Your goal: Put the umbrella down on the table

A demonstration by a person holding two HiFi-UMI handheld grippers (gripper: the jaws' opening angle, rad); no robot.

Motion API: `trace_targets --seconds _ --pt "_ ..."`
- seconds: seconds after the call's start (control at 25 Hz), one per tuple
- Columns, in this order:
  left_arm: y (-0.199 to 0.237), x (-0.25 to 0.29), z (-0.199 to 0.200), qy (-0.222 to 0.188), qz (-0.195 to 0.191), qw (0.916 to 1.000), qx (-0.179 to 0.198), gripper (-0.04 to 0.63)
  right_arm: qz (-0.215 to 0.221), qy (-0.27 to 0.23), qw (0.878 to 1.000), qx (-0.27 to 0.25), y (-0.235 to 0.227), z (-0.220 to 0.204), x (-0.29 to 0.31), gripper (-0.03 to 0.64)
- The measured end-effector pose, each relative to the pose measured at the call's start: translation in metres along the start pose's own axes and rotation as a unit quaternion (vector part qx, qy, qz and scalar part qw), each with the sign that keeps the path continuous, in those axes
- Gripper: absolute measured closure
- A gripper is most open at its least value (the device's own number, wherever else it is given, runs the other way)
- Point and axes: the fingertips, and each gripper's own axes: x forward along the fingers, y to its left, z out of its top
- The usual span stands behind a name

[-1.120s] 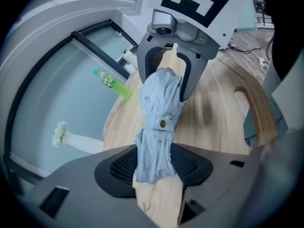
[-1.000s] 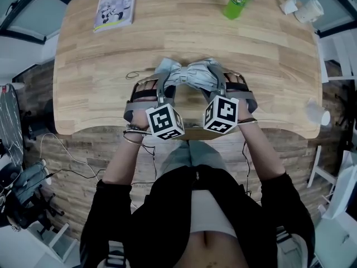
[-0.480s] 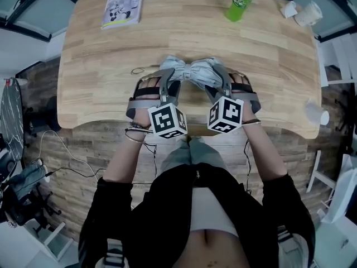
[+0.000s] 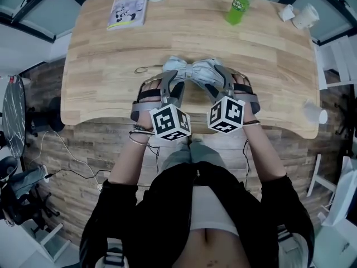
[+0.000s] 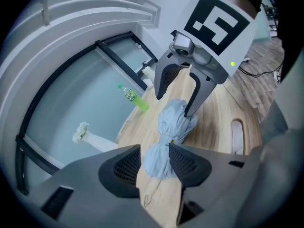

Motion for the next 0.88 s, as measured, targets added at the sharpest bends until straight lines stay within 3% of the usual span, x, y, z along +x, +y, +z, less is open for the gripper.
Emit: trace_targets --seconds 0.2,0.44,0.88 --pt "0.004 -0.006 -0.001 -0.001 0.01 0.9998 -0.016 0.42 -0.01 -0.018 0.998 0.053 -0.009 0.004 -0.012 0.293" --pt "0.007 -0.013 0.004 -0.01 0.02 0.9993 -0.03 0.445 -0.026 -0.029 0.996 0.079 -0.015 0.007 -0.022 0.308" --pt "0.02 -0.032 0.019 -0.057 0.039 0.9924 -0.102 0.489 -0.058 -0.086 0.982 0.156 -0.032 0.023 -0.05 0.377"
